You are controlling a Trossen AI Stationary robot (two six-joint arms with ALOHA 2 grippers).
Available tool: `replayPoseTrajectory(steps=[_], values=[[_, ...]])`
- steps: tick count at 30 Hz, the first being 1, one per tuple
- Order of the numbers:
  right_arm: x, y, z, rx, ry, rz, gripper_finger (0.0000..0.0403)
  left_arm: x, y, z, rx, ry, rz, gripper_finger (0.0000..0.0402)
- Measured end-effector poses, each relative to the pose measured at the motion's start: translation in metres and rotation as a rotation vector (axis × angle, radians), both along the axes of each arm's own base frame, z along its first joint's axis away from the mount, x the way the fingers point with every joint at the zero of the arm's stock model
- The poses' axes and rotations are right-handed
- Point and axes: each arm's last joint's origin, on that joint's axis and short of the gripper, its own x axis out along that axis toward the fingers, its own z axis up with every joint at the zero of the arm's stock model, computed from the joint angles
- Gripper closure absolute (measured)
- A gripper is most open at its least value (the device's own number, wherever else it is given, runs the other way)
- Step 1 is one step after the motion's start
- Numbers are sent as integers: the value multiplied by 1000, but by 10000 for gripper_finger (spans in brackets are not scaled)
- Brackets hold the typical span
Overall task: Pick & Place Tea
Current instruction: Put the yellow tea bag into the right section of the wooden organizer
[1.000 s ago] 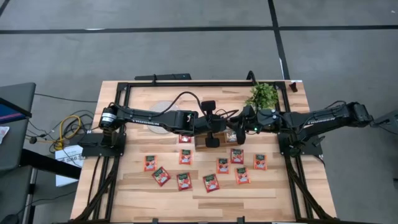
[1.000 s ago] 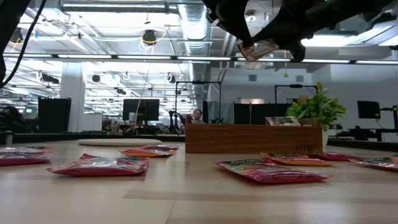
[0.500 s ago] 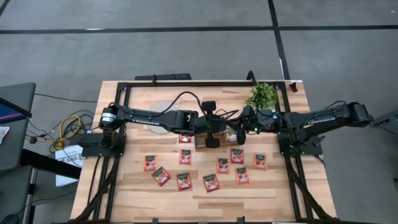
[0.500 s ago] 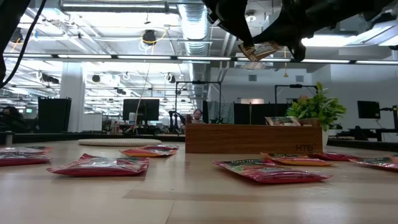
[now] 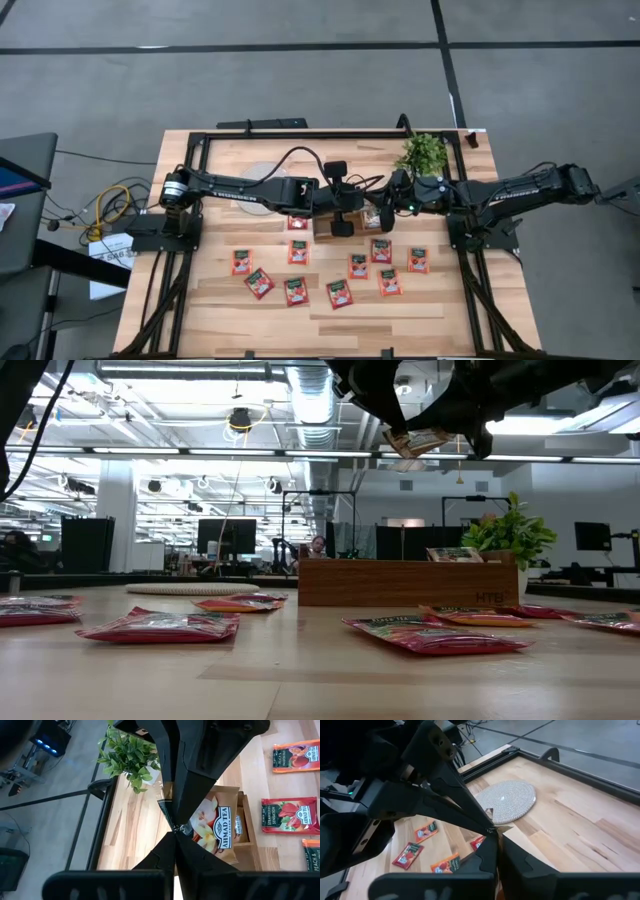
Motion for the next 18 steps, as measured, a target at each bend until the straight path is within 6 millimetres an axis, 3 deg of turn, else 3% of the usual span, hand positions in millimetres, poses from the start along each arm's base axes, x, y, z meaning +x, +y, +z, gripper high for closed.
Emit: replayPoseTrajectory(steps=[8, 18], values=[[0, 0, -1, 13, 4, -17, 403, -1, 0, 0, 3, 8, 3, 383], [-2, 0, -4, -2, 36, -57, 403, -6, 2, -5, 86, 98, 52, 271]])
